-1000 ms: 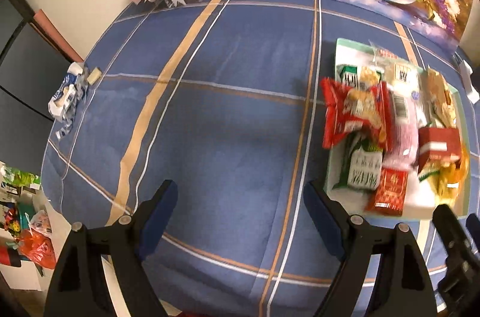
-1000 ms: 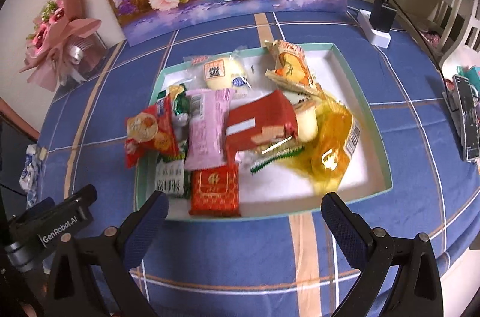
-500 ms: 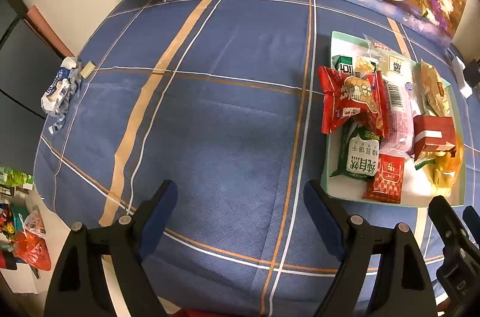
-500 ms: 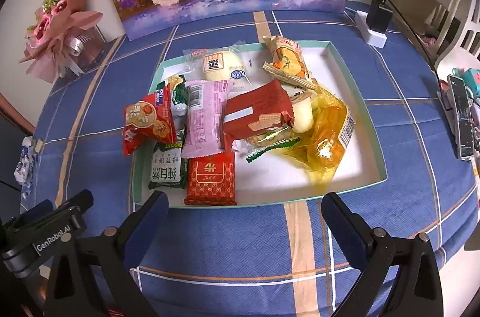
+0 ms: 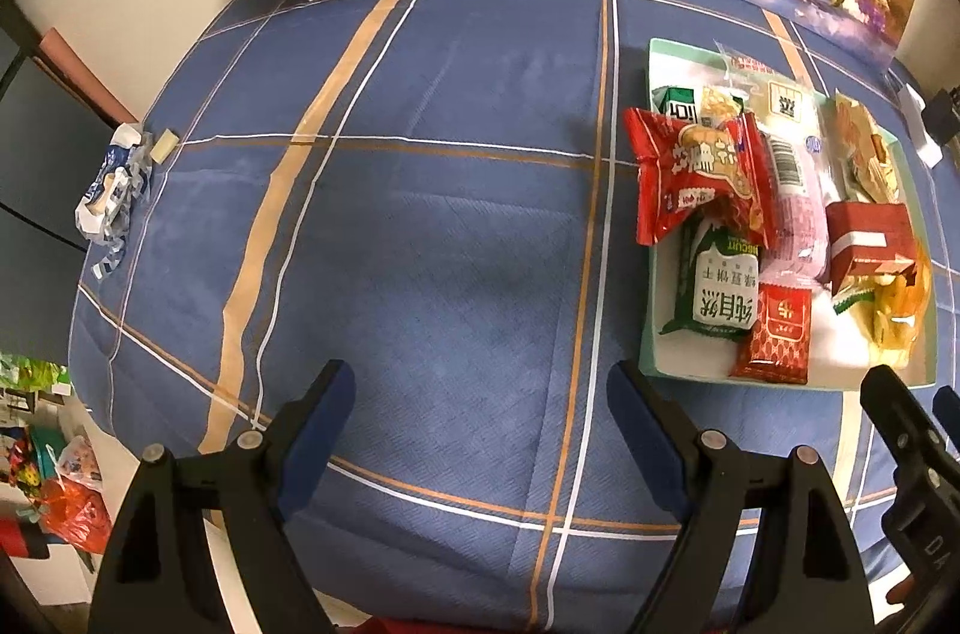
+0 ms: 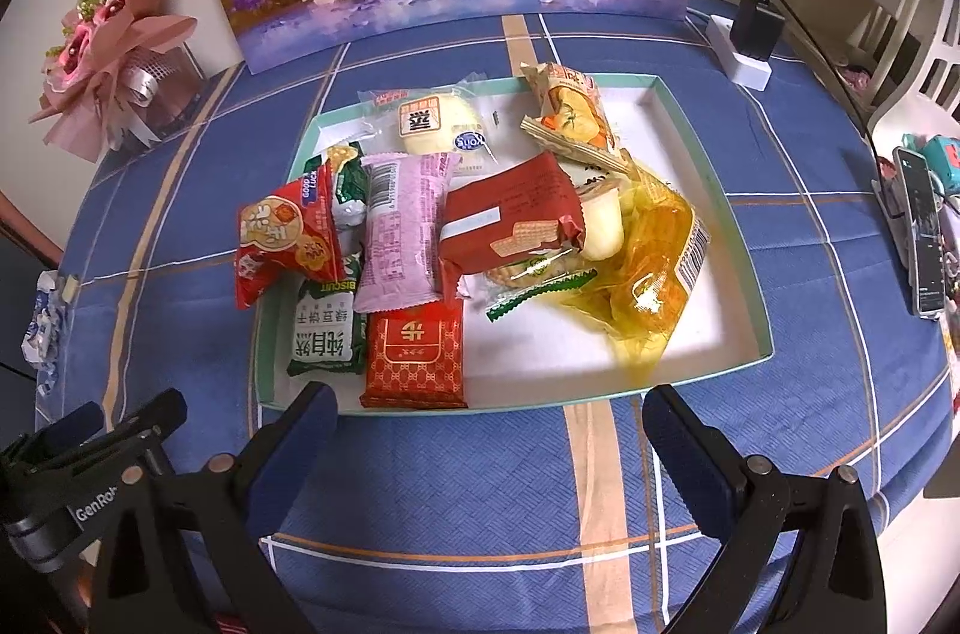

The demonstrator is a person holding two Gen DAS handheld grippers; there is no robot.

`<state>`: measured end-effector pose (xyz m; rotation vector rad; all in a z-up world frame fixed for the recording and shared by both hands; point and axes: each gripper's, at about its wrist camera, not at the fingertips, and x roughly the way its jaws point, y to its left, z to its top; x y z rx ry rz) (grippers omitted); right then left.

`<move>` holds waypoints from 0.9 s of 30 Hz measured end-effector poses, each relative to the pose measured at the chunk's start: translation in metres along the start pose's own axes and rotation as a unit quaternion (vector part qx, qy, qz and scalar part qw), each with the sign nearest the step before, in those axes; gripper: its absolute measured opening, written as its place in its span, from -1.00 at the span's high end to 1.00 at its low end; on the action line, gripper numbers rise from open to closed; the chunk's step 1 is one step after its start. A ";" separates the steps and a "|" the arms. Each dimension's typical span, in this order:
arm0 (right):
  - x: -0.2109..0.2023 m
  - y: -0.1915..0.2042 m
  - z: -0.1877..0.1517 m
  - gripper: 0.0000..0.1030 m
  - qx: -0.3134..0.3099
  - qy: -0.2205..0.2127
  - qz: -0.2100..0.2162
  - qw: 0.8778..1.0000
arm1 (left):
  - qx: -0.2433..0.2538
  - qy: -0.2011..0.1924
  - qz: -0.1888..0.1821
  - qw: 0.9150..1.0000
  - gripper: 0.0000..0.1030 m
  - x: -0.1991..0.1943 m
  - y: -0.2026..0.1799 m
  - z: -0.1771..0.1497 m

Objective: Organize snacks

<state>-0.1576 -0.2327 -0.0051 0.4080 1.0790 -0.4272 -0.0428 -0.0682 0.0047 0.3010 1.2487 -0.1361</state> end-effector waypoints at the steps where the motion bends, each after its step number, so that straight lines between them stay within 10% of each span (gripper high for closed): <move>1: 0.000 0.000 0.000 -1.00 0.000 0.000 0.000 1.000 | 0.002 0.000 0.001 1.000 -0.68 0.000 -0.001 0.000; 27: 0.001 -0.002 0.000 -1.00 0.003 0.001 -0.005 1.000 | 0.003 0.009 -0.003 1.000 -0.68 0.005 -0.003 0.000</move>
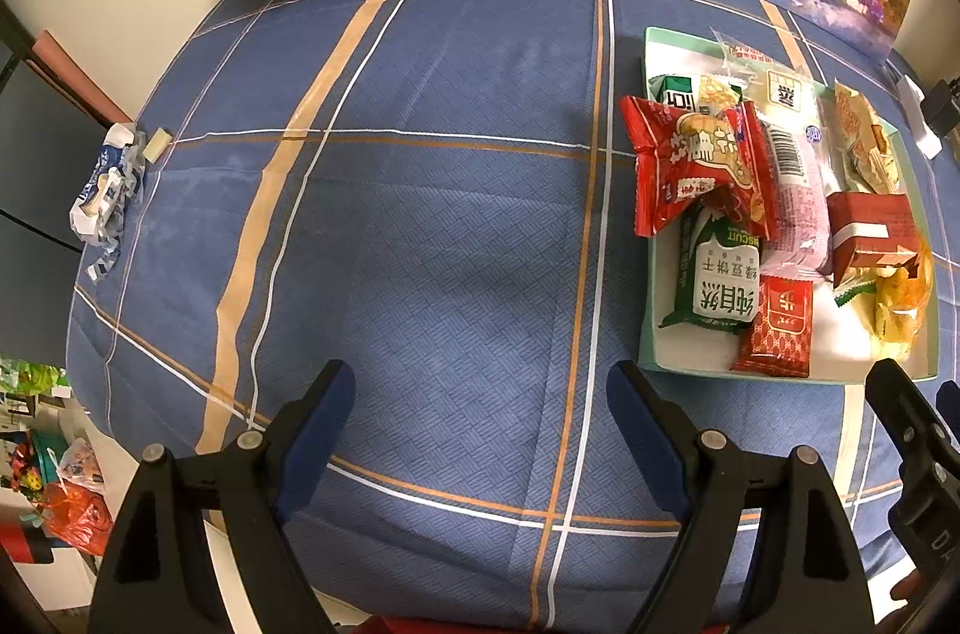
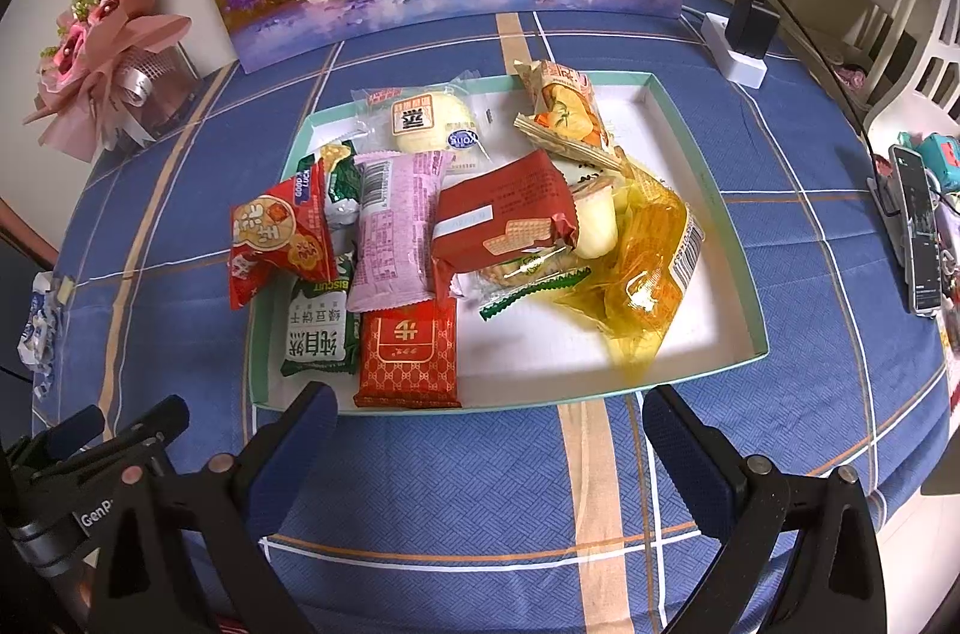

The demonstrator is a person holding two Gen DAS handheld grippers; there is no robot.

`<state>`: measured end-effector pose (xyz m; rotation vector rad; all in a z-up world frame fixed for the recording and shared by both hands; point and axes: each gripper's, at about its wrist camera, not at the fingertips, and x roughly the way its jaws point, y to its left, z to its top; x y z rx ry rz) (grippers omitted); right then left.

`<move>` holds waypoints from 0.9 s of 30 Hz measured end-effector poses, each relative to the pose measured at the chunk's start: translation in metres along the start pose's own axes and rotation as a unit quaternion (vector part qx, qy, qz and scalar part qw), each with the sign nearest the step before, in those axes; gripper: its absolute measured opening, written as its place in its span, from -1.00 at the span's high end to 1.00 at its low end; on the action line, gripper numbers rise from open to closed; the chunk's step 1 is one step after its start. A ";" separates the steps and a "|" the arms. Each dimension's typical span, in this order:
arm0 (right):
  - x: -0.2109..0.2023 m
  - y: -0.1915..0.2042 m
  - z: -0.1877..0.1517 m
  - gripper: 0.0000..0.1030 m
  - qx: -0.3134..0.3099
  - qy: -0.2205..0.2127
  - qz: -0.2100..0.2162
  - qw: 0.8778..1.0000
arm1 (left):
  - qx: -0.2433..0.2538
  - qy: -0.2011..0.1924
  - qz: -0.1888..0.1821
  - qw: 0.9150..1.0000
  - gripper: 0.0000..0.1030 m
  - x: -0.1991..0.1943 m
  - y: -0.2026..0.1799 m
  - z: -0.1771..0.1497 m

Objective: Organize snacks

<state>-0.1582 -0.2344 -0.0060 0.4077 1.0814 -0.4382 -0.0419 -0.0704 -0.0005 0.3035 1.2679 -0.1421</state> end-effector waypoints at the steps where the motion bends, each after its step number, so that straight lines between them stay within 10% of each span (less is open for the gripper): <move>1: 0.000 0.000 0.000 -1.00 0.000 0.000 0.000 1.000 | -0.001 0.000 0.000 1.000 -0.68 0.000 0.000 0.000; 27: 0.003 0.001 0.000 -1.00 -0.006 0.008 -0.002 1.000 | -0.004 0.003 -0.002 1.000 -0.68 0.001 -0.003 0.000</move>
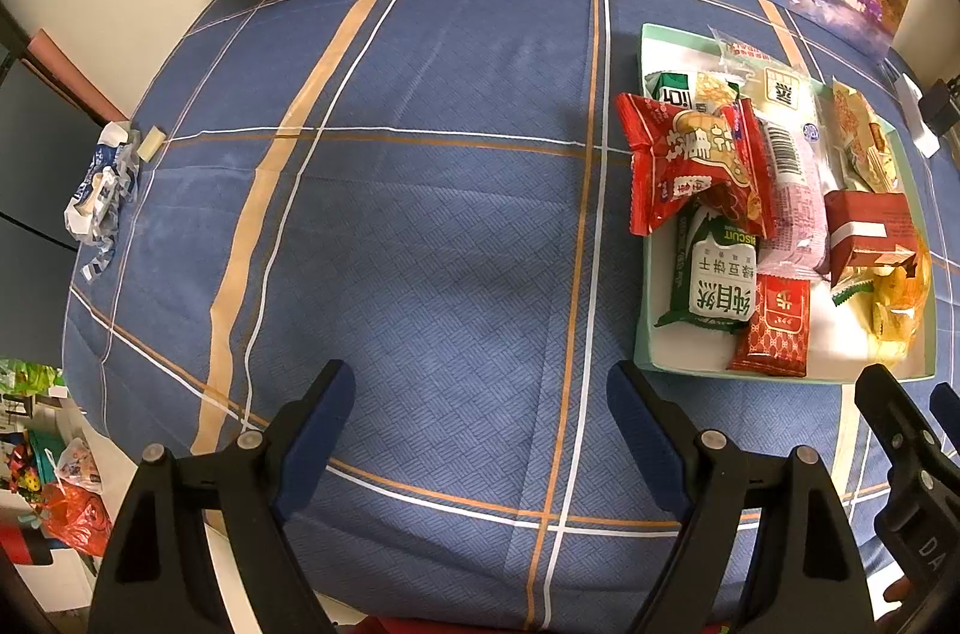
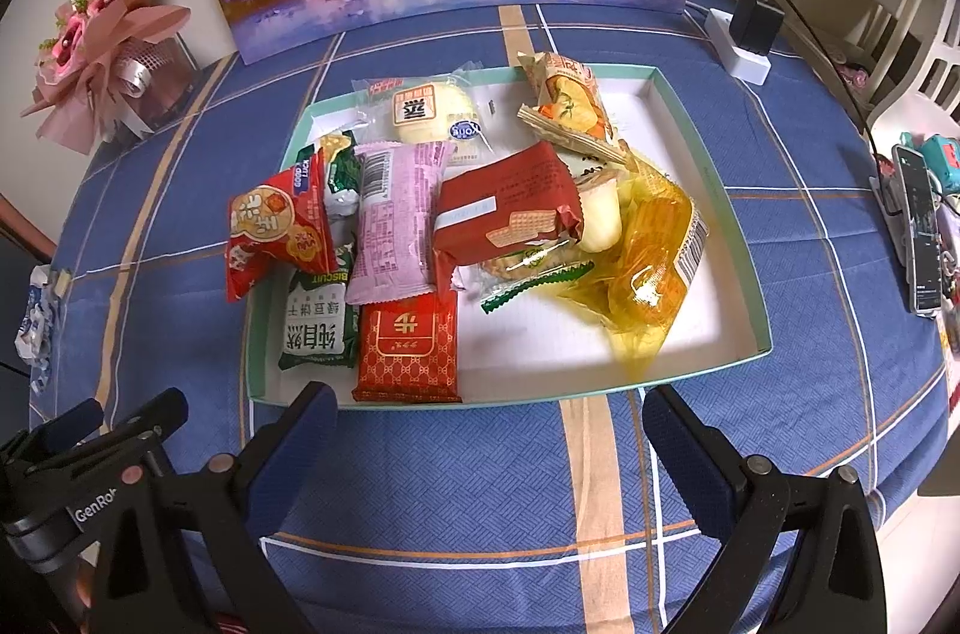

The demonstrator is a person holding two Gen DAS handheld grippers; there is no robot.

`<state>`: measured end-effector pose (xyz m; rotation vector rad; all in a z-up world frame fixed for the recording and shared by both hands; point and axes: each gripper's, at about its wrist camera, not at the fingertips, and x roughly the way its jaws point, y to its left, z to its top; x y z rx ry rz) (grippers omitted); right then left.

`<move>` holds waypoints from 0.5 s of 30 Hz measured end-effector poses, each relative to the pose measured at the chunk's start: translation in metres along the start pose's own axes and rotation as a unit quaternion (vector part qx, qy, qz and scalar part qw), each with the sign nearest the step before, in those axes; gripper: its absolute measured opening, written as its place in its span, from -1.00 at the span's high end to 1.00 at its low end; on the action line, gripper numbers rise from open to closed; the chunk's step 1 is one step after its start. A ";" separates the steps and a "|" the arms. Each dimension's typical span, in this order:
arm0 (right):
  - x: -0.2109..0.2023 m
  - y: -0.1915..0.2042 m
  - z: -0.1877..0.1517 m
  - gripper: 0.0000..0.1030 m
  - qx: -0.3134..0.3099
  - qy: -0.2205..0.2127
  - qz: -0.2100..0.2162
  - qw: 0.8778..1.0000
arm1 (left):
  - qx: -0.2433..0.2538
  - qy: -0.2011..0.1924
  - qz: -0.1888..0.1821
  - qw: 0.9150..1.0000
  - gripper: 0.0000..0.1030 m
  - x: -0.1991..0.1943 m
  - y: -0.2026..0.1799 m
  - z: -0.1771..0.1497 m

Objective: Organize snacks

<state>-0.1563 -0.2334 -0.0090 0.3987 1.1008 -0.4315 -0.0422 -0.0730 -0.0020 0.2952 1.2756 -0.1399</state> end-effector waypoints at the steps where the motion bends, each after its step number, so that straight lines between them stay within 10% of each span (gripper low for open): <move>1: 0.000 0.000 0.000 -1.00 0.000 0.000 0.000 1.000 | 0.000 0.000 0.000 1.000 -0.68 0.000 -0.001 0.000; 15: 0.001 0.000 0.000 -1.00 0.000 0.000 -0.001 1.000 | 0.000 0.001 -0.001 1.000 -0.68 0.001 0.000 -0.001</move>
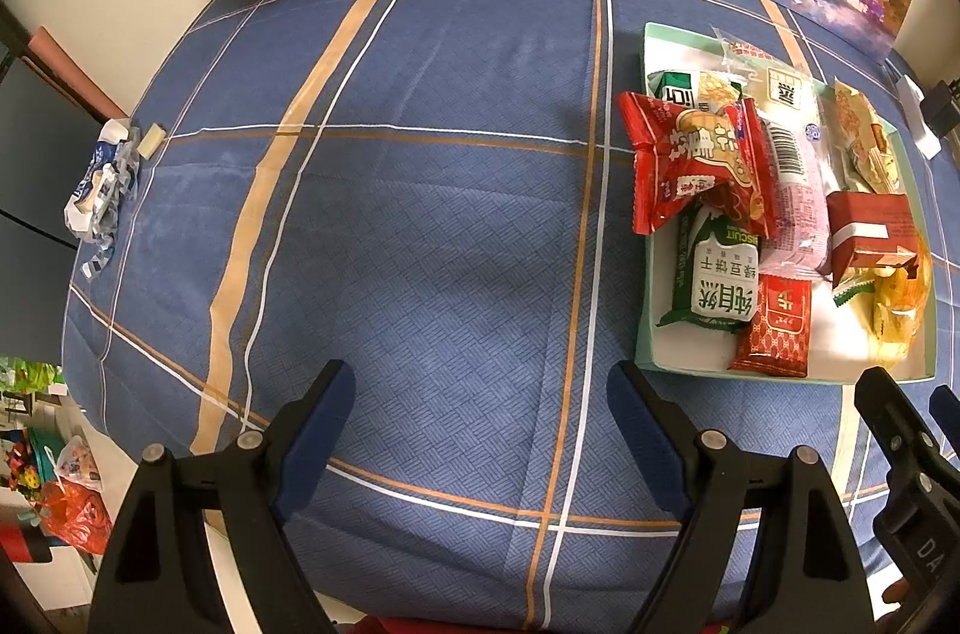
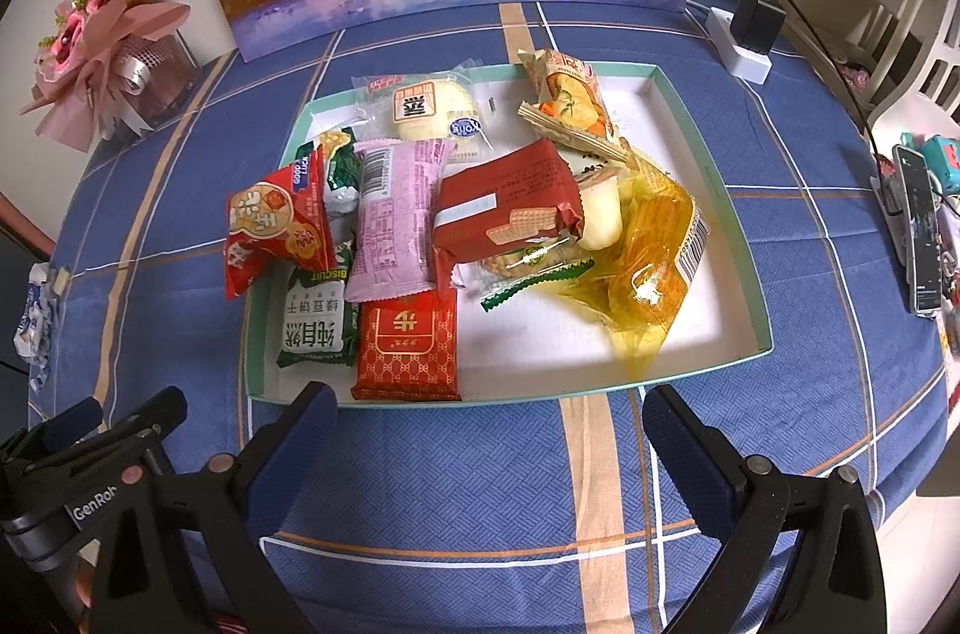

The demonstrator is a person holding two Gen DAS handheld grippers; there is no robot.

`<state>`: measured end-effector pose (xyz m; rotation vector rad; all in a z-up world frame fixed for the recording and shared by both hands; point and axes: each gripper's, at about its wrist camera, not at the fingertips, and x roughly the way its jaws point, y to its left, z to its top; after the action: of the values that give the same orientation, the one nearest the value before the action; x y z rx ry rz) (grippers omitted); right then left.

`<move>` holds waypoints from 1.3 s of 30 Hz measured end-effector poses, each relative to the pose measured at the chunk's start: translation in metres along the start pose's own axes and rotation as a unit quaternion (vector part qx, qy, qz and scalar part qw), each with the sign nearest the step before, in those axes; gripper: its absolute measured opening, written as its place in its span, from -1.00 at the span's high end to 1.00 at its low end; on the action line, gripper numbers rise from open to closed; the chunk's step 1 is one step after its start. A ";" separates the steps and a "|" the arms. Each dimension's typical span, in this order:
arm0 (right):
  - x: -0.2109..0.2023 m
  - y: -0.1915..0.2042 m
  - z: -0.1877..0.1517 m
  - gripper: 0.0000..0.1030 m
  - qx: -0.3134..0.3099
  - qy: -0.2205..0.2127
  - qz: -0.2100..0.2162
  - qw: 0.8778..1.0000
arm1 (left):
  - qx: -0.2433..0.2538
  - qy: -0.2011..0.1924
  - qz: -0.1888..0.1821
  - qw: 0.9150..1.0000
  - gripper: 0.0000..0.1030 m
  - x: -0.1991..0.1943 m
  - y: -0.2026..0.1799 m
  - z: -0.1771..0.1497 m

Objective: Organize snacks

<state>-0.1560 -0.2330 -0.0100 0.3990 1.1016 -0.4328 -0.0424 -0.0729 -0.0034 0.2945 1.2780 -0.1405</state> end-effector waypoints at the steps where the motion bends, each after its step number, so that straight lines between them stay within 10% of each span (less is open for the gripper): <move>1: 0.000 0.000 0.000 -1.00 0.000 0.000 0.000 1.000 | 0.000 0.000 0.000 1.000 -0.68 0.000 0.000 0.000; 39: 0.001 -0.001 0.000 -1.00 -0.001 0.001 0.000 1.000 | -0.010 -0.008 -0.001 1.000 -0.68 -0.002 0.009 0.001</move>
<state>-0.1559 -0.2336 -0.0111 0.3973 1.1030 -0.4304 -0.0397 -0.0652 0.0002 0.2749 1.2639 -0.1303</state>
